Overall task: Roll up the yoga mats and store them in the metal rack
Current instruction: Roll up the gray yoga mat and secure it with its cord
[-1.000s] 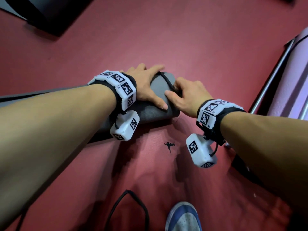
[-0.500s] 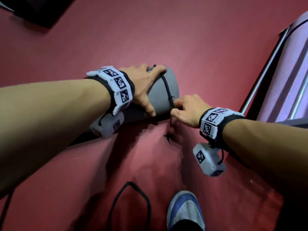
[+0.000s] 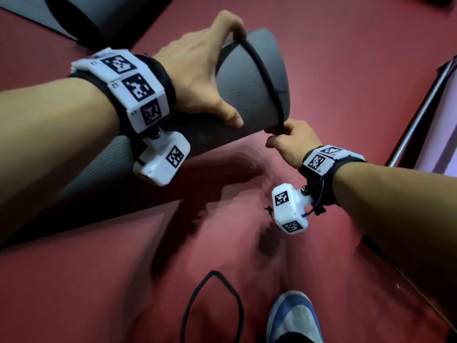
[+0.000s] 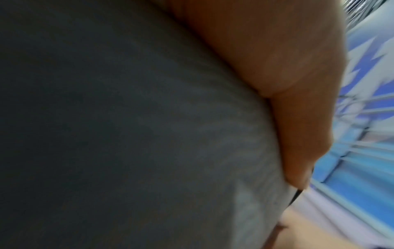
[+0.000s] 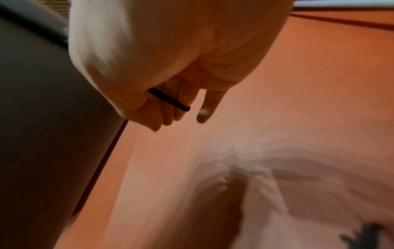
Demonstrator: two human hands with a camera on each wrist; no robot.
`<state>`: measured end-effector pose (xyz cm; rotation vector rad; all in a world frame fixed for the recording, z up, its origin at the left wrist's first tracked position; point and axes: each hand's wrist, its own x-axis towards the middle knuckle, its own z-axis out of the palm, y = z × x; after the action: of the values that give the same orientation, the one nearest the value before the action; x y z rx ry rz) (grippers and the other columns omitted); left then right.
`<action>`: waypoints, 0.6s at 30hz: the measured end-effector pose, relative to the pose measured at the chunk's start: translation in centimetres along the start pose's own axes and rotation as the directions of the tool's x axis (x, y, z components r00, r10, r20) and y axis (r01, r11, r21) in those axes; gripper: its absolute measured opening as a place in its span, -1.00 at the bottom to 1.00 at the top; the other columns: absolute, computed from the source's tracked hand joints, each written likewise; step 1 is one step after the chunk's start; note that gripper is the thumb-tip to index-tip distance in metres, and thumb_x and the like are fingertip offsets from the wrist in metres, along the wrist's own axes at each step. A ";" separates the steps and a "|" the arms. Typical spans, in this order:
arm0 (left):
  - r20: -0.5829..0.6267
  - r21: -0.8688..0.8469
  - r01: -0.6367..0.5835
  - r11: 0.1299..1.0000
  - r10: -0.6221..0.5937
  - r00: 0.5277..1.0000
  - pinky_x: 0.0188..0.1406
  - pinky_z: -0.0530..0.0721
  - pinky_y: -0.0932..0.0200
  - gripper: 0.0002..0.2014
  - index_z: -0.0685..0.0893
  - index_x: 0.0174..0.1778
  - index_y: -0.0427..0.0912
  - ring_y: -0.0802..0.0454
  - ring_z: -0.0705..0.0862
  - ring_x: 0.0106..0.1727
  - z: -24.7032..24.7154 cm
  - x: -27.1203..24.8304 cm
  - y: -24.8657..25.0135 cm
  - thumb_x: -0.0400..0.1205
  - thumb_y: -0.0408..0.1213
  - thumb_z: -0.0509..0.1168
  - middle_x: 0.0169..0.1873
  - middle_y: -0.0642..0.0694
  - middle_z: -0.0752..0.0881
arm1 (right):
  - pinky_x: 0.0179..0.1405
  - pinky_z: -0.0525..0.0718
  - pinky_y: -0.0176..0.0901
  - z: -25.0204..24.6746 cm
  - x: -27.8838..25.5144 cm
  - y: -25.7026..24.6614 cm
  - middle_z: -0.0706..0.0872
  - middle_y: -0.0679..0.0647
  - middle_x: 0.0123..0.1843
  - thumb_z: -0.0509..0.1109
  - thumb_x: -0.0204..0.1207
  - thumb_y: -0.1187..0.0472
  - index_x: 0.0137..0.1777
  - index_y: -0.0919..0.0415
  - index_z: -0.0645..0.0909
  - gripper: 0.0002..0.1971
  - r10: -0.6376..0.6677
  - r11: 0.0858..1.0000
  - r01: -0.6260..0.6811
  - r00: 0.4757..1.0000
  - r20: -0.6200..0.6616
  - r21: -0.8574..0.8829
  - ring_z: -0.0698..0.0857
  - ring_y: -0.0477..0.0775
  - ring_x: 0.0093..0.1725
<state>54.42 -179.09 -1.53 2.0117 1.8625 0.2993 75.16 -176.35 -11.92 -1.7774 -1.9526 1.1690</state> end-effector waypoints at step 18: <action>0.234 0.186 -0.020 0.982 -0.024 0.972 0.42 0.50 -0.13 0.11 0.28 0.61 0.05 -0.21 0.46 0.50 5.2 0.2 -4.0 0.17 0.37 0.55 0.52 -0.13 0.41 | -0.23 0.47 -0.05 1.8 -3.8 -4.6 0.68 0.15 -0.36 0.36 0.48 0.06 -0.34 0.22 0.65 -0.74 -0.368 0.875 0.396 0.918 0.151 -0.277 0.60 0.24 -0.21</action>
<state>52.90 -179.42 -7.91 2.0626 1.7990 -0.1171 71.54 -180.23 -8.66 -1.3740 -2.5069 0.8666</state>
